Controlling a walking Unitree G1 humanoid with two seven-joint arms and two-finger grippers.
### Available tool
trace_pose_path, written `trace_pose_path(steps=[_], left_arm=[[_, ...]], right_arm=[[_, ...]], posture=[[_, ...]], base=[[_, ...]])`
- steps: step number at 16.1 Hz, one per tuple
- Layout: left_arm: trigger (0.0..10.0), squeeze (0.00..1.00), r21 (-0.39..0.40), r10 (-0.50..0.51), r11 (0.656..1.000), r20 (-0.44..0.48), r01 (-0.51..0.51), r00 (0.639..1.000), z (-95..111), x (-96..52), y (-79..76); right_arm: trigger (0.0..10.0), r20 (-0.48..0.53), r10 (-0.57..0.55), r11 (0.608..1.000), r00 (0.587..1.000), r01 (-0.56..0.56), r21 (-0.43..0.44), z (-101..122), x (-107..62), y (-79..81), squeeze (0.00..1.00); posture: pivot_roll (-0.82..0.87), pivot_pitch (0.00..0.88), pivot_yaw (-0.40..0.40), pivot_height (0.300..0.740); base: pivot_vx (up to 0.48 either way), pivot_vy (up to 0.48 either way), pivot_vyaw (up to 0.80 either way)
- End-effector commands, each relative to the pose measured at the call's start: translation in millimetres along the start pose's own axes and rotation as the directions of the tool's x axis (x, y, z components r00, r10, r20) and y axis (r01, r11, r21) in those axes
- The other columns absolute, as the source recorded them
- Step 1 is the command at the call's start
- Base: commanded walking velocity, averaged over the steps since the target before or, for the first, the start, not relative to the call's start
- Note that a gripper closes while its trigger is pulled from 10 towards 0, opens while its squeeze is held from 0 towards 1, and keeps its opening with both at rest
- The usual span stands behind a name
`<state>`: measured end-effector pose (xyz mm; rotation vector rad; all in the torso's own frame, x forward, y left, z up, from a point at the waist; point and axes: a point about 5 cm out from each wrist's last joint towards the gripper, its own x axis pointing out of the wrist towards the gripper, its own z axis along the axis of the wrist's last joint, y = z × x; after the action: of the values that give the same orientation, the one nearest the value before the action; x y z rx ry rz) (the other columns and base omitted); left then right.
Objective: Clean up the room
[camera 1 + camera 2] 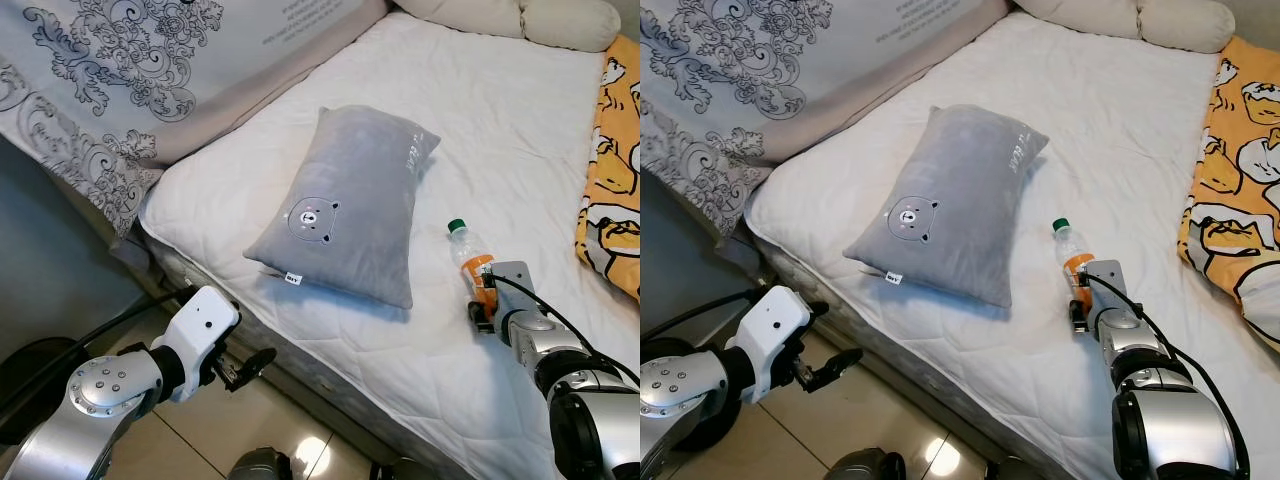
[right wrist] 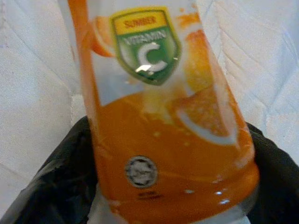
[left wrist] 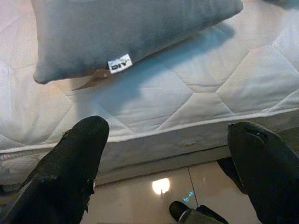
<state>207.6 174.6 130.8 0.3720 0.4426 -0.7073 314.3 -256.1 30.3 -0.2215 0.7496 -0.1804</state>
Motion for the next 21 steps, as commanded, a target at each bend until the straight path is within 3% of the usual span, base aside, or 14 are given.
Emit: trace_pose_path(steps=[1,8,9,10,14,15,16,17,18,20,21], left_arm=[[10.0,0.0,0.004,0.005,1.0,0.003,-0.005,1.0,1.4,-1.0,-0.4],[10.0,0.0,0.0,0.02,1.0,0.011,-0.02,1.0,0.4,3.8,-1.7],[10.0,0.0,-0.01,0.023,1.0,0.015,-0.023,1.0,-2.3,8.0,0.3],[10.0,0.0,-0.068,0.042,0.997,0.061,-0.038,0.997,-3.0,19.1,7.6],[10.0,0.0,-0.166,0.083,0.984,0.139,-0.059,0.987,5.0,28.6,17.4],[10.0,0.0,-0.197,0.106,0.978,0.153,-0.075,0.983,6.0,31.0,19.6],[10.0,0.0,-0.23,0.142,0.968,0.171,-0.1,0.975,6.7,35.9,23.8],[10.0,0.0,-0.234,0.176,0.963,0.17,-0.133,0.97,7.1,38.3,26.1],[10.0,0.0,-0.243,0.276,0.943,0.177,-0.23,0.945,10.6,41.1,31.0],[10.0,0.0,-0.261,0.371,0.911,0.178,-0.32,0.911,12.8,37.9,35.3],[10.0,0.0,-0.266,0.386,0.904,0.177,-0.333,0.905,12.8,37.3,36.0]], right_arm=[[0.0,0.01,0.007,1.0,1.0,-0.008,0.023,1.3,0.0,0.0,0.0],[0.0,0.024,0.018,0.999,1.0,-0.019,0.039,2.9,0.1,3.1,0.0],[0.0,0.037,0.022,0.997,0.999,-0.024,0.07,3.6,0.2,6.7,0.0],[0.0,0.076,0.015,0.983,0.997,-0.028,0.184,4.7,0.1,11.6,0.0],[0.0,0.174,-0.015,0.944,0.985,-0.044,0.327,16.3,-1.9,10.4,0.0],[1.8,0.229,-0.025,0.931,0.973,-0.061,0.36,23.4,-3.9,10.3,0.0],[10.0,0.292,-0.044,0.896,0.955,-0.092,0.435,33.1,-7.6,10.3,0.0],[10.0,0.353,-0.047,0.88,0.934,-0.129,0.458,40.9,-12.5,11.5,0.0],[10.0,0.499,-0.025,0.863,0.866,-0.233,0.448,59.6,-33.3,21.7,0.0],[10.0,0.585,0.019,0.854,0.811,-0.317,0.412,71.1,-51.6,38.5,0.0],[10.0,0.593,0.026,0.85,0.805,-0.33,0.411,72.3,-54.0,41.3,0.0]], posture=[[0.22,0.109,0.013,0.74],[0.23,0.032,-0.004,0.74],[0.2,0.0,-0.005,0.74],[0.17,0.0,-0.001,0.74],[0.09,0.0,0.041,0.74],[0.07,0.0,0.044,0.74],[0.06,0.0,0.044,0.74],[0.07,0.0,0.036,0.74],[0.1,0.0,0.006,0.74],[0.11,0.0,-0.006,0.74],[0.11,0.0,-0.006,0.74]], base=[[0.0,0.0,0.0],[0.0,0.0,0.0],[0.0,0.0,0.0],[0.0,0.0,0.0],[0.0,0.0,0.0],[0.0,0.0,0.0],[0.0,0.0,0.0],[0.0,0.0,0.0],[0.0,0.0,0.0],[0.0,0.0,0.8],[0.0,0.0,0.8]])
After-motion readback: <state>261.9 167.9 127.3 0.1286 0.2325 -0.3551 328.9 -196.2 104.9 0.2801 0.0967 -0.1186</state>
